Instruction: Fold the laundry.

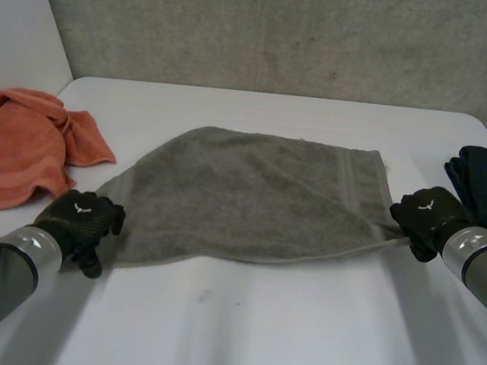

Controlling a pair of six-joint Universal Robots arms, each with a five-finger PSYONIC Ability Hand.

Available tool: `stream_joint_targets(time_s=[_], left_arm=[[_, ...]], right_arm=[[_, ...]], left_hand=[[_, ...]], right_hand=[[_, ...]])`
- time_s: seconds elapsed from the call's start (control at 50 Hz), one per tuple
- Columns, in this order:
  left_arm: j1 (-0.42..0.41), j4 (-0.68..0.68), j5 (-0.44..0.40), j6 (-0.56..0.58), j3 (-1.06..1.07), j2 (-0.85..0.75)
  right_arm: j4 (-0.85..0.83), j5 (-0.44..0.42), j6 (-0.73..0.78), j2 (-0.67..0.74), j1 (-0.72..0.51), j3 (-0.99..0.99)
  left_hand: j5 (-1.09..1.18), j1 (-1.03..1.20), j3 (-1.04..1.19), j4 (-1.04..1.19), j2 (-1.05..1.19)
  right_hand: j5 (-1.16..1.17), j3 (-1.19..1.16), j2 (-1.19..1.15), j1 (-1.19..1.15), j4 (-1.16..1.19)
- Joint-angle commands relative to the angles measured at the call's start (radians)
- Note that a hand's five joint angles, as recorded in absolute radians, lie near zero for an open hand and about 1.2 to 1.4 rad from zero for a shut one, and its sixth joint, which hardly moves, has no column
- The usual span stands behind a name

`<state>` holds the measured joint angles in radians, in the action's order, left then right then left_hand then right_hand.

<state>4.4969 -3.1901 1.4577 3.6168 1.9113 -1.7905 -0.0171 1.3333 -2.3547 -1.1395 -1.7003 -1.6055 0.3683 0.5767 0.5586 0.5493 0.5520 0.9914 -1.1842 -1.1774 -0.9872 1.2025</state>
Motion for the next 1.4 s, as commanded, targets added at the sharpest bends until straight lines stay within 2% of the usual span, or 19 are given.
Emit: stream_joint_targets(time_s=[0.02,0.26,0.34,0.78,1.04,1.4], left_arm=[[0.011,-0.062,-0.003,0.000,0.044,-0.001],[0.002,-0.172,0.001,0.002,0.090,0.002],[0.004,-0.172,0.003,0.002,0.094,0.002],[0.016,-0.183,0.001,0.003,0.126,-0.030],[0.041,-0.257,0.003,0.003,0.110,-0.082],[0.042,-0.271,0.001,0.017,0.071,-0.128]], right_arm=[[-0.044,0.044,-0.037,0.000,0.019,0.009],[-0.069,0.057,-0.040,0.024,0.039,0.025],[-0.070,0.058,-0.037,0.038,0.045,0.032],[-0.072,0.057,-0.038,0.044,0.042,0.021],[-0.072,0.055,-0.038,0.043,0.041,0.013],[-0.072,0.055,-0.038,0.043,0.039,0.004]], left_hand=[[0.052,0.018,0.037,0.046,0.043],[0.052,0.019,0.037,0.046,0.043],[-0.056,-0.090,-0.072,-0.062,-0.065],[-0.050,-0.084,-0.066,-0.057,-0.060],[0.023,-0.011,0.007,0.016,0.014],[0.187,0.153,0.171,0.181,0.178]], right_hand=[[0.230,-0.212,-0.219,-0.409,0.194],[0.230,-0.212,-0.219,-0.409,0.194],[0.230,-0.212,-0.219,-0.409,0.194],[0.230,-0.212,-0.219,-0.409,0.194],[0.230,-0.212,-0.219,-0.409,0.194],[0.230,-0.212,-0.219,-0.409,0.194]])
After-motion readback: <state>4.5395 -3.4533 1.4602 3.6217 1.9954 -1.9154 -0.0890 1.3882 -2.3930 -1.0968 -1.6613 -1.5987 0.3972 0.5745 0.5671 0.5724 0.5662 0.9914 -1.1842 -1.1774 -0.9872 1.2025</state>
